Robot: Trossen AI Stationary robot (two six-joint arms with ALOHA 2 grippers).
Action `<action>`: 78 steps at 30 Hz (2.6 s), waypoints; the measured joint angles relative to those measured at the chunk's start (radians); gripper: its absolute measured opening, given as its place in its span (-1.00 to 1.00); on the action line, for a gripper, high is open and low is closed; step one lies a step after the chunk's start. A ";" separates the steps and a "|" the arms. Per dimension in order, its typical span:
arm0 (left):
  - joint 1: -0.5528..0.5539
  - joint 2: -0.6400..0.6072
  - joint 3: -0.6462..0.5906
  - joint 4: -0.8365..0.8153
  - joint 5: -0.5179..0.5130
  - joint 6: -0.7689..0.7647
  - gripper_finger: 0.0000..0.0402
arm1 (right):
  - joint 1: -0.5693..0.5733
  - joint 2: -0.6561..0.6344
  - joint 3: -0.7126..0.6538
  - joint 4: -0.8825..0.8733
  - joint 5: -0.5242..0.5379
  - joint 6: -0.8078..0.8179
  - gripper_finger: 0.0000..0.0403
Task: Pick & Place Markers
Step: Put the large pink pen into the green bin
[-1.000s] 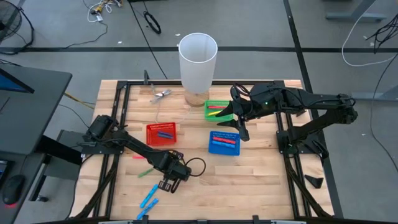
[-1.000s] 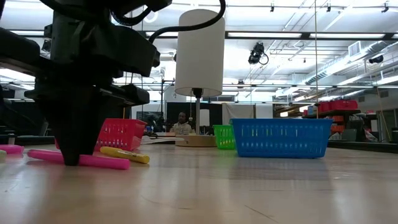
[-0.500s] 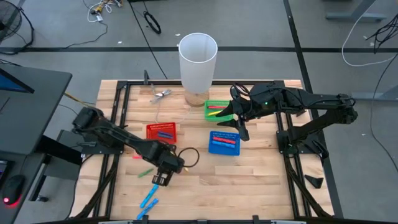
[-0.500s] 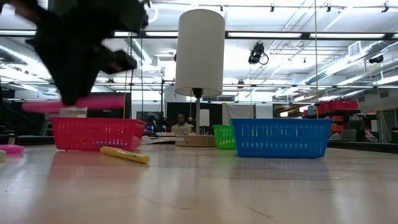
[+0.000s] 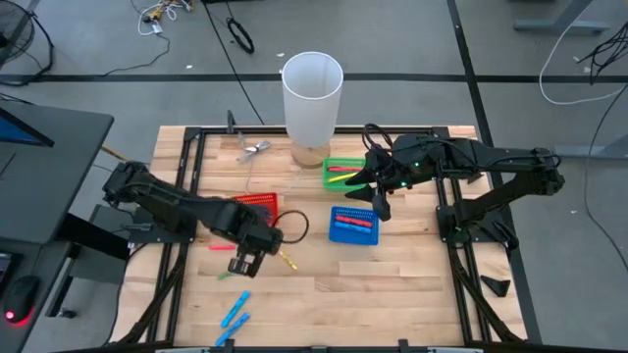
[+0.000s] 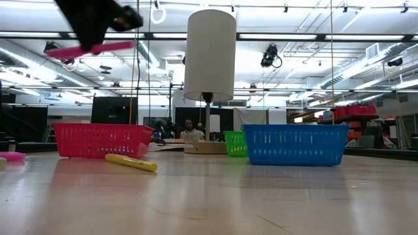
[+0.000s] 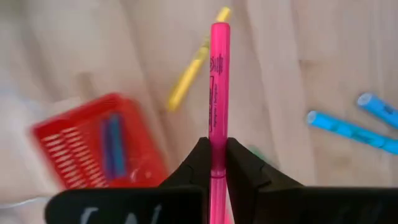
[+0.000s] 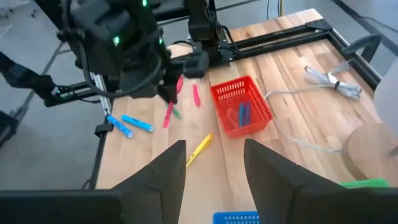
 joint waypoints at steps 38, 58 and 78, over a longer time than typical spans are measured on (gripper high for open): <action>0.038 0.002 0.336 0.447 -0.697 1.210 -0.87 | -0.091 0.112 0.000 0.216 -0.326 0.811 -0.07; 0.005 0.005 0.333 0.506 -0.742 1.261 -0.87 | -0.071 0.175 0.000 0.357 -0.430 0.875 -0.15; 0.002 0.040 0.333 0.498 -0.721 1.120 -0.72 | -0.068 0.178 -0.003 0.303 -0.421 0.798 -0.92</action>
